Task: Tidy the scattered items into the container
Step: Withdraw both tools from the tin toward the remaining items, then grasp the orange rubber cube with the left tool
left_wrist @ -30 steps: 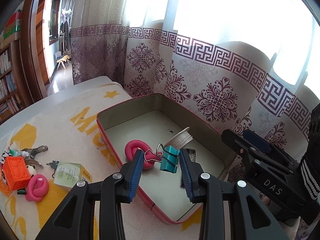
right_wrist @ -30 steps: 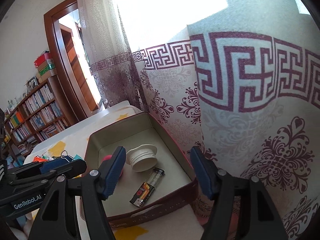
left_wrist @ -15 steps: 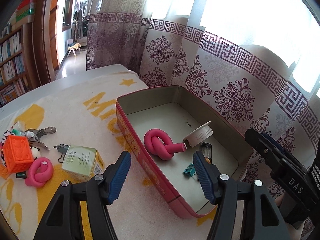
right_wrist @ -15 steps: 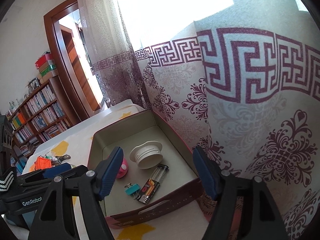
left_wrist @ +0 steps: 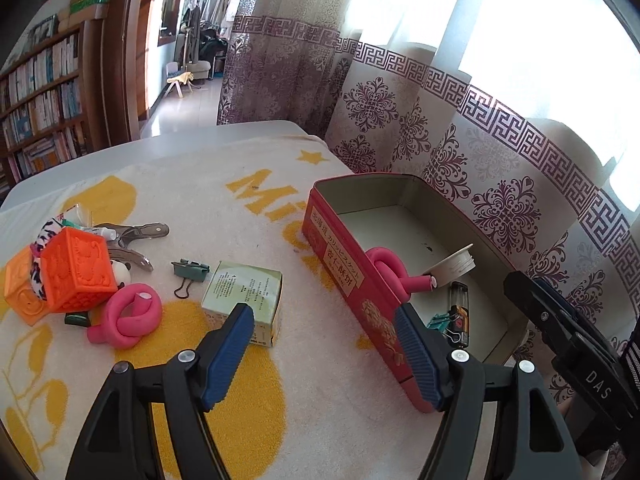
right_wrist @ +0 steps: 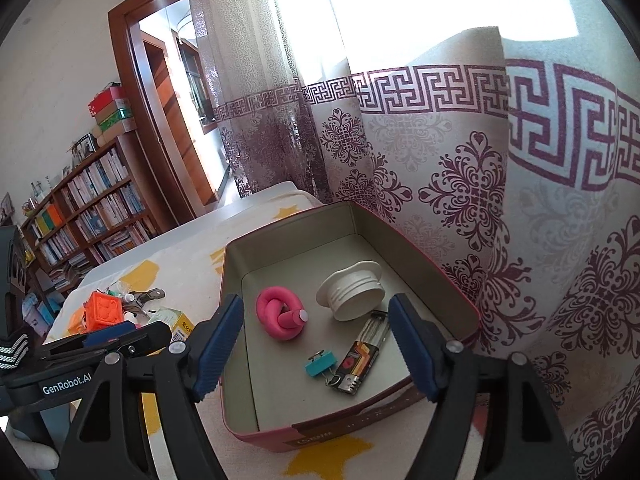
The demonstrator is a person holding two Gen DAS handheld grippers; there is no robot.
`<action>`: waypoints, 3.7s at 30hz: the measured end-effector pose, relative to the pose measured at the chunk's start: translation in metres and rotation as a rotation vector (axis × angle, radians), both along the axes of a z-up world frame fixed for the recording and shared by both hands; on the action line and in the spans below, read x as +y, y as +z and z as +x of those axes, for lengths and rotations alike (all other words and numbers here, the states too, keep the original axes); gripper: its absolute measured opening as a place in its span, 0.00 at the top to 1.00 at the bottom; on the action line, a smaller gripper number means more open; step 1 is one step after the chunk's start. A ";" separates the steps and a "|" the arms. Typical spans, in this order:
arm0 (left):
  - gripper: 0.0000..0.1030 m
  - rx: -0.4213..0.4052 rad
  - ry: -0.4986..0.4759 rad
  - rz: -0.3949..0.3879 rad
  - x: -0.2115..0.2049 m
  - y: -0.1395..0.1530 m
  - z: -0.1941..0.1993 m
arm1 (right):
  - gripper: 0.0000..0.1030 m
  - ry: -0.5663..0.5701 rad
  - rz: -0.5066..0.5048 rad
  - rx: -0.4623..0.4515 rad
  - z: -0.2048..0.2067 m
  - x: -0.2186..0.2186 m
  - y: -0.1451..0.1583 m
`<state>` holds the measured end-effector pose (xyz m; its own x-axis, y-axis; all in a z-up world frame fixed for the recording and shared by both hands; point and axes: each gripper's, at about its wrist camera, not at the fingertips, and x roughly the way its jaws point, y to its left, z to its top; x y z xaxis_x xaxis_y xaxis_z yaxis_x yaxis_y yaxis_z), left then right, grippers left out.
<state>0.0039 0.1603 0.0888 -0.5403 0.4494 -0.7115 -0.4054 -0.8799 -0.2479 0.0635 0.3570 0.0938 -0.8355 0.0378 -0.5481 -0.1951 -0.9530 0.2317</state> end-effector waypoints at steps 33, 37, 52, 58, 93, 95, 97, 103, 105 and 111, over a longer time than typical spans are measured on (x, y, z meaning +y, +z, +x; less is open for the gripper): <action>0.18 -0.057 0.301 0.040 -0.179 -0.026 -0.012 | 0.23 0.281 0.045 -0.084 -0.052 -0.147 -0.014; 0.18 -0.071 0.331 0.029 -0.195 -0.032 -0.015 | 0.23 0.291 0.040 -0.103 -0.057 -0.152 -0.018; 0.18 -0.089 0.452 -0.032 -0.245 -0.037 -0.050 | 0.23 0.323 0.026 -0.131 -0.070 -0.165 -0.031; 0.18 -0.114 0.509 -0.033 -0.259 -0.040 -0.073 | 0.23 0.328 0.000 -0.141 -0.073 -0.162 -0.037; 0.39 -0.094 0.512 -0.068 -0.248 -0.061 -0.099 | 0.23 0.332 -0.009 -0.148 -0.069 -0.159 -0.047; 0.39 -0.075 0.520 -0.060 -0.253 -0.054 -0.089 | 0.23 0.338 -0.010 -0.142 -0.069 -0.160 -0.046; 0.40 -0.062 0.522 -0.055 -0.257 -0.048 -0.079 | 0.23 0.348 -0.007 -0.143 -0.069 -0.162 -0.047; 0.45 -0.054 0.507 -0.031 -0.261 -0.044 -0.051 | 0.23 0.346 -0.002 -0.162 -0.071 -0.164 -0.052; 0.45 -0.052 0.499 -0.031 -0.259 -0.045 -0.045 | 0.23 0.331 0.002 -0.163 -0.071 -0.163 -0.052; 0.45 -0.051 0.489 -0.011 -0.261 -0.047 -0.034 | 0.23 0.313 0.017 -0.127 -0.063 -0.166 -0.040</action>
